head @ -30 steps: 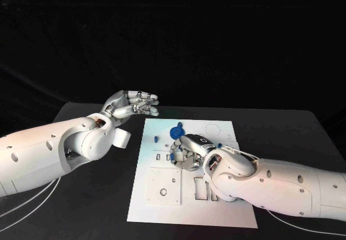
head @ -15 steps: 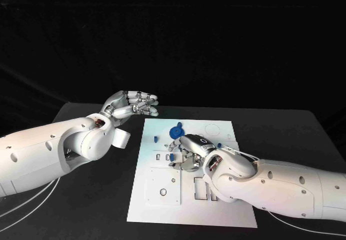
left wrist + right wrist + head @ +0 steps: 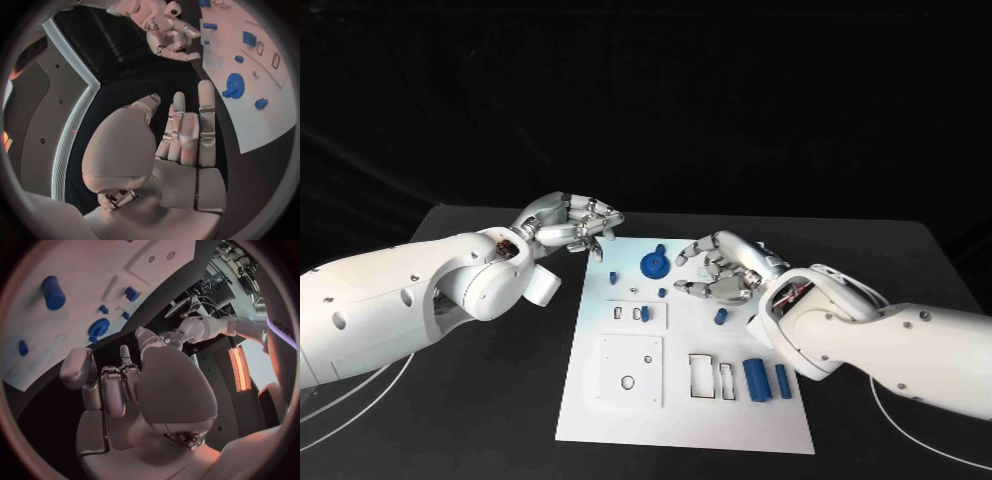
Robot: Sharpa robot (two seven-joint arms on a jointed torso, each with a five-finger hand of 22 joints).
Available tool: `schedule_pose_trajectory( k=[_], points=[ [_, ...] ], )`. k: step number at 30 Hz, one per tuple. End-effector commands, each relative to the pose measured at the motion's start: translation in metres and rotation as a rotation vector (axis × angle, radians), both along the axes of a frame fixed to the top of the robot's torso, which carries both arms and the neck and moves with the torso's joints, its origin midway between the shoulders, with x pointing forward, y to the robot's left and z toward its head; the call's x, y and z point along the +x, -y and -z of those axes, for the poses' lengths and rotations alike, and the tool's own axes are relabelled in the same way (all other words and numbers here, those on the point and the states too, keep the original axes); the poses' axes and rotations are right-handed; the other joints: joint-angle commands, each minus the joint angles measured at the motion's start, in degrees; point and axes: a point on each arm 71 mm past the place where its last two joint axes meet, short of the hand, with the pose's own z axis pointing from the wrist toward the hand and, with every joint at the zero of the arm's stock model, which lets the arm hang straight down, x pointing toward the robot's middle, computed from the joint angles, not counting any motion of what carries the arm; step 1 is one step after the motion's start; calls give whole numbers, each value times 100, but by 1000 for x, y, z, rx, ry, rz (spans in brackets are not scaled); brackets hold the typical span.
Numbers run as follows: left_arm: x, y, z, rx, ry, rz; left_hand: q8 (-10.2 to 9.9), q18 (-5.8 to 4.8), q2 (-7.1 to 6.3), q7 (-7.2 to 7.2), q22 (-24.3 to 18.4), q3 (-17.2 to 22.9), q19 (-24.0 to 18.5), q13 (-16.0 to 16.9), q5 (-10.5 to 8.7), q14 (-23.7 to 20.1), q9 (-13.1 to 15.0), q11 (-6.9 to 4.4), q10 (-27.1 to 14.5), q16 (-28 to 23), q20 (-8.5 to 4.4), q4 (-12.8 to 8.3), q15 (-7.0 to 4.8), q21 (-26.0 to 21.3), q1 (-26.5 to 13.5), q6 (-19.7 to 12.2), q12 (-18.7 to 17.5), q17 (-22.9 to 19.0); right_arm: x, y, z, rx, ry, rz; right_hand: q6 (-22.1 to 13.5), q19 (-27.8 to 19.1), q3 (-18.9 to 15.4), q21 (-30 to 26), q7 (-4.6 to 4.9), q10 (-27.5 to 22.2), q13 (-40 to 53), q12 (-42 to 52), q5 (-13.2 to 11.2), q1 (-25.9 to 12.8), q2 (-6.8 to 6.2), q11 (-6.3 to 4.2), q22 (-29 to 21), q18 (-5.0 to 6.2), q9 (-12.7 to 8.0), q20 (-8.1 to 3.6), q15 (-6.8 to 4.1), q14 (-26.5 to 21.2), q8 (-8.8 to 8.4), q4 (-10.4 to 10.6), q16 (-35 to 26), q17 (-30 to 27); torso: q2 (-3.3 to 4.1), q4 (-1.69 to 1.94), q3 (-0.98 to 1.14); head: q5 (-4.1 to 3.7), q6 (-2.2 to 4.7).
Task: Assemble the parts on the task board
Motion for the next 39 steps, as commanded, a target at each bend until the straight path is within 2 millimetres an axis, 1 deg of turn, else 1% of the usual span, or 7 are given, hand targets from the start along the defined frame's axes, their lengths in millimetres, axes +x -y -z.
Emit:
schedule_pose_trajectory(
  k=[1, 3, 4, 7, 12, 22, 39],
  points=[
    [-4, 9, 14, 273, -74, 112, 319, -24, 88, -50, 712, -56, 24, 485, -4, 183, 186, -44, -141, 408, -9, 160, -40, 651, -84, -47, 686, 451, 2, 7, -2, 109, -129, -3, 64, -22, 28, -34, -12, -26, 593, -13, -8, -64, 26, -19, -3, 87, 22, -25, -42, 479, 71, 0, -27, 1001, -51, -18, 18, 3, -31],
    [-5, 16, 21, 400, -102, 160, 605, -83, 200, -99, 1297, -134, 82, 819, 2, 286, 352, -88, -235, 574, -33, 177, -77, 1135, -332, -92, 1176, 662, 8, 22, -10, 123, -140, 31, 86, -16, 26, -35, -26, -21, 597, -9, -9, -104, 16, -32, 1, 86, 41, -35, -52, 481, 113, 1, -26, 1009, -75, -26, 32, 13, -32],
    [-5, 17, 23, 428, -107, 171, 605, -83, 200, -99, 1297, -134, 82, 819, 2, 286, 352, -88, -235, 574, -33, 177, -77, 1135, -332, -92, 1176, 662, 10, 25, -12, 125, -141, 39, 86, -15, 25, -35, -27, -21, 597, -9, -10, -109, 16, -33, 1, 85, 43, -36, -54, 481, 118, 2, -27, 1006, -78, -28, 34, 13, -32],
    [-5, 25, 28, 534, -123, 215, 1004, -142, 300, -199, 1827, -204, 136, 1528, 21, 377, 606, -170, -88, 702, -83, 192, -146, 1561, -580, -116, 1981, 836, 15, 37, -16, 132, -143, 70, 86, -15, 25, -35, -27, -21, 597, -9, -10, -109, 16, -33, 1, 85, 43, -36, -54, 481, 118, 2, -27, 1006, -104, -36, 53, 29, -53],
    [-2, 36, 37, 680, -172, 251, 1292, -198, 362, -252, 2256, -377, 230, 1992, -2, 447, 821, -210, 70, 794, -121, 210, -185, 1880, -1036, -138, 2455, 970, 22, 52, -19, 129, -148, 118, 62, -8, 10, -38, -32, -27, 586, -17, -13, -179, 1, -39, 5, 83, 56, -46, -62, 481, 142, 7, -29, 1005, -138, -25, 79, 47, -92],
    [5, 55, 45, 814, -264, 269, 1626, -216, 474, -330, 2437, -669, 208, 2345, -112, 462, 1121, -273, 207, 808, -144, 215, -237, 2032, -1547, -182, 2825, 983, 28, 61, -18, 120, -156, 153, 33, -5, -4, -47, -34, -32, 578, -23, -14, -231, -8, -42, 2, 83, 64, -51, -65, 480, 156, 7, -32, 996, -173, -25, 113, 59, -145],
    [14, 73, 49, 942, -303, 347, 1649, -224, 517, -331, 2486, -680, 218, 2345, -115, 453, 1160, -276, 190, 795, -145, 211, -239, 2062, -1560, -226, 2838, 957, 33, 66, -16, 102, -174, 179, 16, -16, -13, -74, -35, -42, 567, -33, -14, -239, -25, -43, -20, 89, 67, -53, -67, 478, 161, -1, -35, 989, -164, -11, 105, 78, -123]
  ],
)
